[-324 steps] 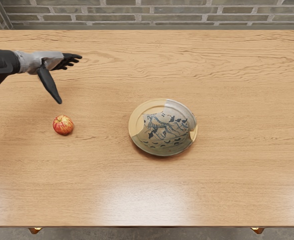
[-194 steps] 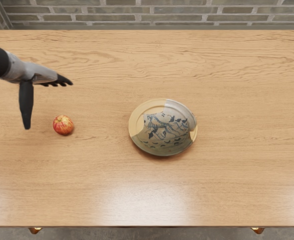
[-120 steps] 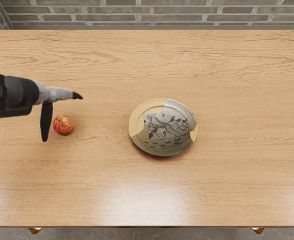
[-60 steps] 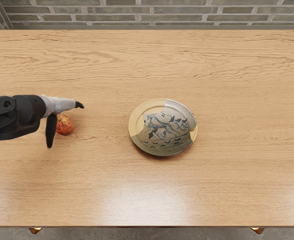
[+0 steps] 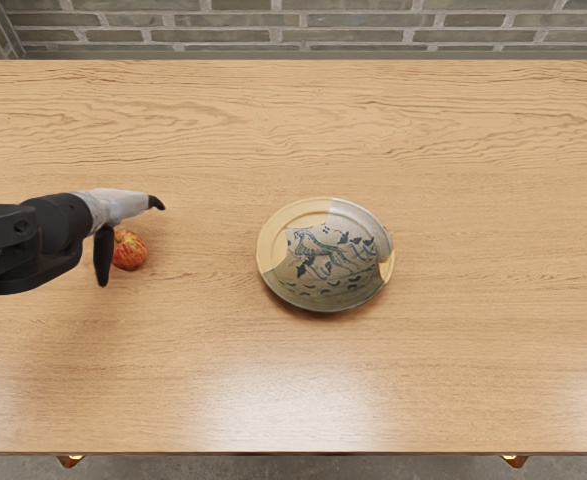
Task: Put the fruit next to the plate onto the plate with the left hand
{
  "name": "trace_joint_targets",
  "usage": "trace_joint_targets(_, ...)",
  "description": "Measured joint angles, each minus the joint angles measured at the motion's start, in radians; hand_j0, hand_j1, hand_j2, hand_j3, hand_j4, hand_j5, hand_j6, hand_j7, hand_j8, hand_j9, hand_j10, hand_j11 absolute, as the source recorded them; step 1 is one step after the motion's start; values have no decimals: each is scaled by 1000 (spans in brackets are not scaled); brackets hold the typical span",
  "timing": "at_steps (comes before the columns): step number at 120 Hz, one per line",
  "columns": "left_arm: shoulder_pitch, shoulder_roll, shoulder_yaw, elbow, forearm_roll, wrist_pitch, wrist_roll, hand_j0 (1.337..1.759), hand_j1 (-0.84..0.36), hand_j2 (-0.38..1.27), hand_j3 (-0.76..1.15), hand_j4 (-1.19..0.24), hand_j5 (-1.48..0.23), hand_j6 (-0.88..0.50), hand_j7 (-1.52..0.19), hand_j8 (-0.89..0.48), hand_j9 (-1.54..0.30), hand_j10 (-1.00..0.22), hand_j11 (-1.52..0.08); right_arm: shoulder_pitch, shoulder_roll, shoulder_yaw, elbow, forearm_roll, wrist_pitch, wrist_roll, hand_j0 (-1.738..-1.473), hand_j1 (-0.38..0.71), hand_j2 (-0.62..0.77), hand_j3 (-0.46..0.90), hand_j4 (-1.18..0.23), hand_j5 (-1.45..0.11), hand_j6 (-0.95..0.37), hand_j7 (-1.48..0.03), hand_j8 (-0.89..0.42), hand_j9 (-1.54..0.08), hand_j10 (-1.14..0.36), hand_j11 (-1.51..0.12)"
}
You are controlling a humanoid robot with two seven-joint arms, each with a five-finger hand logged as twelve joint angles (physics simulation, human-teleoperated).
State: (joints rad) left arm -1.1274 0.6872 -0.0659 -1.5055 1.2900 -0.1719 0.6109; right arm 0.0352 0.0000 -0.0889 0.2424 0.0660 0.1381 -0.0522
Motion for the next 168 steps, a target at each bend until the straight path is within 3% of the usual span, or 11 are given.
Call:
trace_joint_targets(62, 35, -8, 8, 1, 73, 47, 0, 1658, 2, 62, 0, -297, -380, -298, -380, -298, -379, -296, -379, 0, 0, 0, 0, 0, 0, 0, -1658, -333, -3, 0, -13, -17, -13, -17, -13, -17, -13, -17)
trace_joint_targets(168, 58, -18, 16, 4, 92, 52, 0, 1658, -176, 92, 0, -443, -573, -444, -572, -444, -572, -443, -572, 0, 0, 0, 0, 0, 0, 0, -1658, -333, -3, 0, -13, -17, -13, -17, -13, -17, -13, -17)
